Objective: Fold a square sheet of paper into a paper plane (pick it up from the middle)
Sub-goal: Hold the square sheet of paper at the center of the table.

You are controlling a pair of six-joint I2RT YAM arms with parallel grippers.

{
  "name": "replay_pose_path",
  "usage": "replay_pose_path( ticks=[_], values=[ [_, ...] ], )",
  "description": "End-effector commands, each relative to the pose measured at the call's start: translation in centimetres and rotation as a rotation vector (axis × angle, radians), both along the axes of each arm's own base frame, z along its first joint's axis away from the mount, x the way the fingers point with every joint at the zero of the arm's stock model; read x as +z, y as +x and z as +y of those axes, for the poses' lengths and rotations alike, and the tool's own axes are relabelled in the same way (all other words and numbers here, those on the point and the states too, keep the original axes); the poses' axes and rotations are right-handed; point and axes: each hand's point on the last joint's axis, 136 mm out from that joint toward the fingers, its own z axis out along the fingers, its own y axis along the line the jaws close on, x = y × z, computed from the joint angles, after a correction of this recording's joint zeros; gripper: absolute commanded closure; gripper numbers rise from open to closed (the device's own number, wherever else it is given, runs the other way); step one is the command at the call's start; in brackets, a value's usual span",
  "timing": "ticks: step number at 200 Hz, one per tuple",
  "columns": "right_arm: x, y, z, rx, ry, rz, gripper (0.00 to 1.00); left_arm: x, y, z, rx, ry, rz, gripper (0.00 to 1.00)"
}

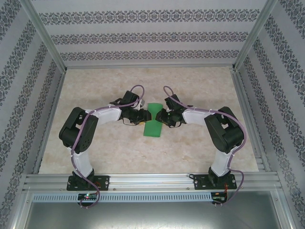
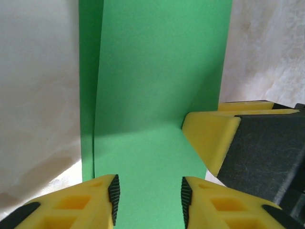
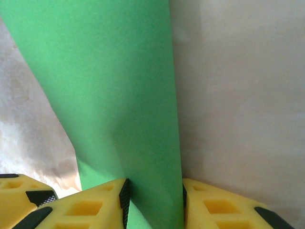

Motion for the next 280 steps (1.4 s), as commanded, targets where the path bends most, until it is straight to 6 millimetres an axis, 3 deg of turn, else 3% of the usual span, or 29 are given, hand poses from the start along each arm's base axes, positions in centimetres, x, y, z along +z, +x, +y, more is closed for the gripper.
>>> replay_pose_path(
  ticks=[1,76,103,167,280],
  values=[
    [0.0,0.2,0.6,0.007,0.006,-0.002,0.66,0.2,0.5,-1.4,-0.027,-0.033,-0.018,0.61],
    [1.7,0.2,0.2,0.011,0.023,-0.034,0.62,-2.5,0.1,-0.5,-0.045,0.050,0.013,0.62],
    [2.6,0.3,-0.5,0.010,0.025,-0.052,0.54,-2.5,0.1,-0.4,-0.055,0.057,0.009,0.62],
    [2.6,1.1,-1.6,0.000,0.056,-0.047,0.57,-1.6,0.3,-0.5,-0.055,0.051,-0.003,0.63],
    [1.7,1.9,0.1,0.042,0.096,-0.025,0.60,-1.0,0.4,-0.6,-0.059,0.047,-0.009,0.63]
  ],
)
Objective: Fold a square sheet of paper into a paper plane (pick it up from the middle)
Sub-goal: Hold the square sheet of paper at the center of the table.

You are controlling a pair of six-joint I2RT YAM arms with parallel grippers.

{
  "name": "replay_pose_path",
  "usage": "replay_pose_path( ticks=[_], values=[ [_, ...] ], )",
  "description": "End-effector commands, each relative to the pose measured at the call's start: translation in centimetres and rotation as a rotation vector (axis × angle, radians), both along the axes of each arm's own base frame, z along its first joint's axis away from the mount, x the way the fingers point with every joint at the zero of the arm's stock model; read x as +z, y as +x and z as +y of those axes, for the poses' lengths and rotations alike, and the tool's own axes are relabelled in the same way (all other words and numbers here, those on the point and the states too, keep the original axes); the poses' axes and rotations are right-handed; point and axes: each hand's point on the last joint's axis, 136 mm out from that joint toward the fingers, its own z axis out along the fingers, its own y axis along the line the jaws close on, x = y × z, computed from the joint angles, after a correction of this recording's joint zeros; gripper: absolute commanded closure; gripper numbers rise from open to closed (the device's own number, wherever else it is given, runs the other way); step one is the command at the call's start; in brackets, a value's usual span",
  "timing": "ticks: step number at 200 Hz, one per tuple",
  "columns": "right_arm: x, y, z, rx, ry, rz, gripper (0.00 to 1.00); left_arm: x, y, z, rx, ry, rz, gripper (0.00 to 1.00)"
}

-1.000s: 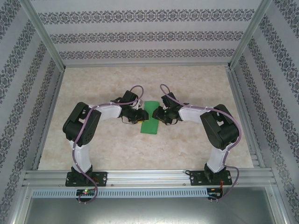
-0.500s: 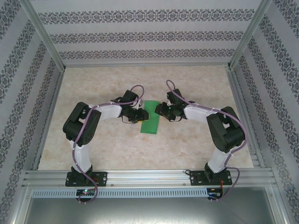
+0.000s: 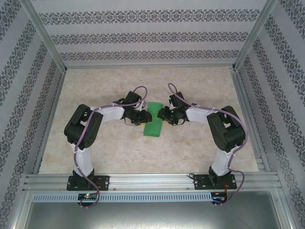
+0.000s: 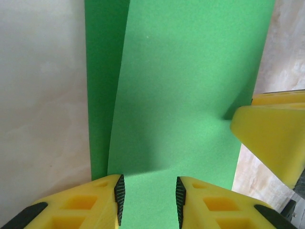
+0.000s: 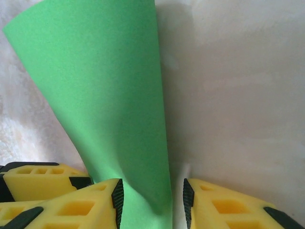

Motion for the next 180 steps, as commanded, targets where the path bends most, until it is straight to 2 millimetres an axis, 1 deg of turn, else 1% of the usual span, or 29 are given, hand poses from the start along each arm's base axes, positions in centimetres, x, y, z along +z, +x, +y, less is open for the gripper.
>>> replay_pose_path(
  ticks=[1,89,119,157,180],
  values=[
    [0.9,0.8,1.2,0.039,0.026,-0.037,0.60,0.9,0.1,-0.4,-0.025,0.009,-0.026,0.63],
    [-0.3,0.8,1.1,0.061,-0.102,-0.025,0.65,2.1,-0.1,-0.8,-0.043,-0.011,-0.032,0.61],
    [-0.6,0.8,1.1,0.081,-0.153,-0.023,0.65,2.6,-0.2,-0.7,-0.046,-0.013,-0.037,0.60],
    [-0.6,0.9,1.3,0.098,-0.196,-0.028,0.65,4.0,-0.4,0.0,-0.048,0.016,-0.066,0.59],
    [-0.7,0.8,1.2,0.109,-0.226,-0.025,0.65,4.5,-0.4,1.0,-0.031,0.060,-0.090,0.59]
  ],
)
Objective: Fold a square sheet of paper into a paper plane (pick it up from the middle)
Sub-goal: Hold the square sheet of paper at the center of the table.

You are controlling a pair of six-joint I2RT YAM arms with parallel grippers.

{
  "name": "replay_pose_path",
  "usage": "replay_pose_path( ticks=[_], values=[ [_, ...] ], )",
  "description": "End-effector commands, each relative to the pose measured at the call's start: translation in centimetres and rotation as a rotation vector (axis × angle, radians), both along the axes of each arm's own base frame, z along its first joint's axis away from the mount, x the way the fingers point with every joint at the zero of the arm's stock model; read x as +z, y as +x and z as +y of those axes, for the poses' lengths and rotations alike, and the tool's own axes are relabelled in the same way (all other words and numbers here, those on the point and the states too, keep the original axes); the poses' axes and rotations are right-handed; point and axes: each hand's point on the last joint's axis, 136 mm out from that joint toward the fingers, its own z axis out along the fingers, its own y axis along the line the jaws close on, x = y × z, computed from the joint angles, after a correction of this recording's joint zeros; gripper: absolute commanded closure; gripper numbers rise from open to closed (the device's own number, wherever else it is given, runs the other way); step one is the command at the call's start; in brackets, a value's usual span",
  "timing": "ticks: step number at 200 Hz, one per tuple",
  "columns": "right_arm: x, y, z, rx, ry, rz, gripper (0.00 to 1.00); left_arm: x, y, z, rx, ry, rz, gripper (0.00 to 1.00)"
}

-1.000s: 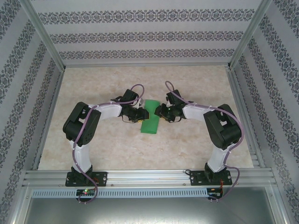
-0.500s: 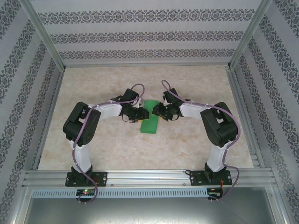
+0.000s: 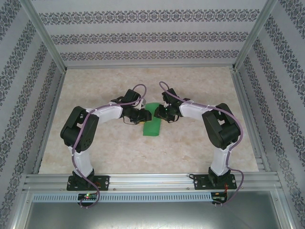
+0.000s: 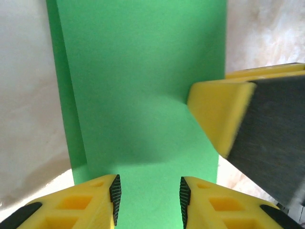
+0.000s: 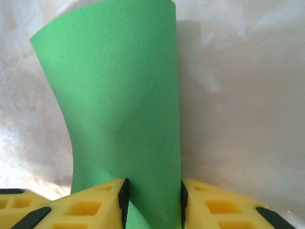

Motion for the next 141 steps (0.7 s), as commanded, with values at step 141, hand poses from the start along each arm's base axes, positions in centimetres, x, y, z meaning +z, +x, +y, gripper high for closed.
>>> replay_pose_path(
  ticks=[141],
  values=[
    [-1.2,-0.2,0.1,0.017,-0.166,0.015,0.61,2.7,-1.2,4.4,0.058,0.123,-0.076,0.58]
  ],
)
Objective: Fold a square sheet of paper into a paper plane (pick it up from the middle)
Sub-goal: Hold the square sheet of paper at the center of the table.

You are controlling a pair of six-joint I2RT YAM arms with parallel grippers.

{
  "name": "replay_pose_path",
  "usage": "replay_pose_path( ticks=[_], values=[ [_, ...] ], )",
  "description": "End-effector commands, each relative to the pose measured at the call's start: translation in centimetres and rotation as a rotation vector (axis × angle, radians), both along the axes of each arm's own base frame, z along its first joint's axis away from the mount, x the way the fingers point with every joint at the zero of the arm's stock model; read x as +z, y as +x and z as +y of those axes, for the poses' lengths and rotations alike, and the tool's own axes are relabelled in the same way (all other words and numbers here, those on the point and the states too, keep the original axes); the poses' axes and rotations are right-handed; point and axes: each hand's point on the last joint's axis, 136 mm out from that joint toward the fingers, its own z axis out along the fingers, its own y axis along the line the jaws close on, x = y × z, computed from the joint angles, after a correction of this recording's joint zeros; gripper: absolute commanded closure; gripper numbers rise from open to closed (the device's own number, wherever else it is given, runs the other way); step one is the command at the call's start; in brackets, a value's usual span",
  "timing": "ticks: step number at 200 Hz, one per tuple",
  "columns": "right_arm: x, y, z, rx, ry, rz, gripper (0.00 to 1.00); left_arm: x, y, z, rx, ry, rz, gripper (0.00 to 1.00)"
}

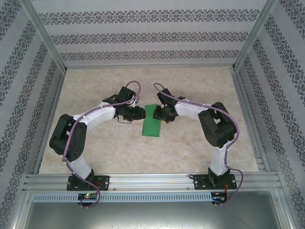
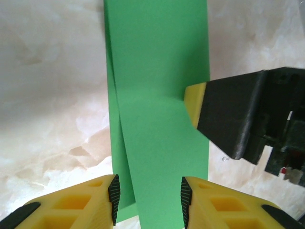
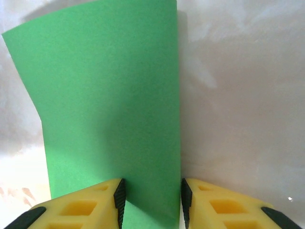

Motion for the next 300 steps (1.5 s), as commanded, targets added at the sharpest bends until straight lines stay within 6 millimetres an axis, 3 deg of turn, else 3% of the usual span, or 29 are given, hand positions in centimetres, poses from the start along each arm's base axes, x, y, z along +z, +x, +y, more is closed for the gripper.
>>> replay_pose_path(
  ticks=[1,74,203,300],
  values=[
    [-0.2,0.1,0.1,-0.004,-0.039,-0.001,0.61,-0.3,-0.8,0.7,0.004,0.006,0.010,0.58],
    [-0.1,0.3,1.0,-0.054,-0.001,0.002,0.60,-1.9,-1.6,0.6,-0.001,-0.010,0.042,0.58],
    [-0.8,0.2,0.7,-0.105,-0.070,0.007,0.61,-2.0,-2.2,0.8,-0.008,-0.027,0.035,0.52],
    [-1.2,0.0,1.7,-0.087,-0.107,0.012,0.58,-2.8,-2.2,0.9,-0.005,-0.038,0.046,0.52]
  ],
)
